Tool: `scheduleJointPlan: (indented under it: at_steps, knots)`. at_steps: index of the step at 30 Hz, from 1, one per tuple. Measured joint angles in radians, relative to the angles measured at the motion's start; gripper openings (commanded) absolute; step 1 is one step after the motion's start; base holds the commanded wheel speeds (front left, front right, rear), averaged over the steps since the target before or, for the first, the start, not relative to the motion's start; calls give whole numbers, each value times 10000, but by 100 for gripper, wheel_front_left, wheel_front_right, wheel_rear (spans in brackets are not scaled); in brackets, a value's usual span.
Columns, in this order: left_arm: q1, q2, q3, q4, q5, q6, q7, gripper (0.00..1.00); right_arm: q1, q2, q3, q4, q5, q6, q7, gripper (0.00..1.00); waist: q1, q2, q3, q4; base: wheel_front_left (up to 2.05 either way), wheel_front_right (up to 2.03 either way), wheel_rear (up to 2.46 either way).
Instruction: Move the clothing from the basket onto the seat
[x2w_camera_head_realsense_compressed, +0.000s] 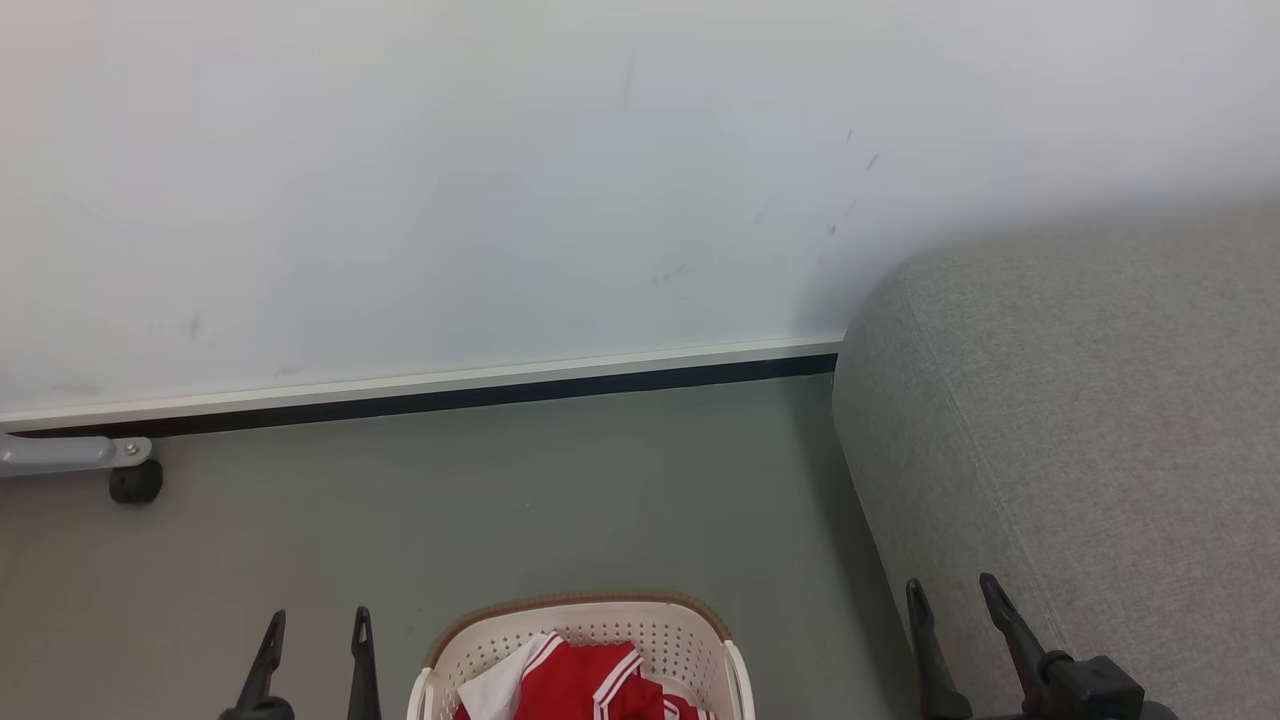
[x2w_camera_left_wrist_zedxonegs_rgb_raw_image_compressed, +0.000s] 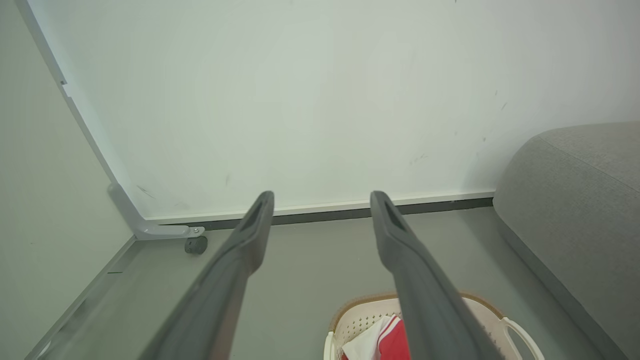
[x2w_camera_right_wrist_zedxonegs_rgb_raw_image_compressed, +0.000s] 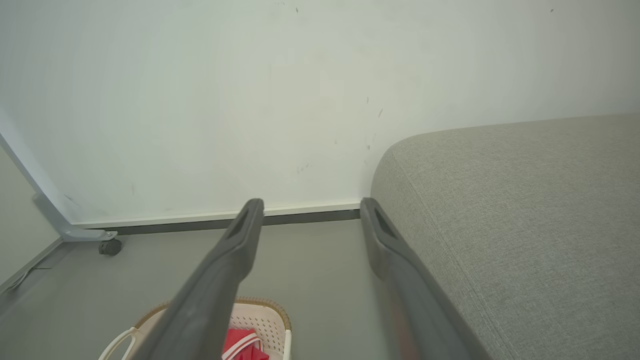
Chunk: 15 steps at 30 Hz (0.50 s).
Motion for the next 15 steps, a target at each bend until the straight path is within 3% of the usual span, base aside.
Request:
scheduleJointPlan:
  at_steps: [15]
  knots:
    - [4, -17, 38, 56, 0, -96, 0, 100, 0, 2, -44, 33, 0, 0, 0, 100, 0, 0, 45, -9, 0, 0, 0]
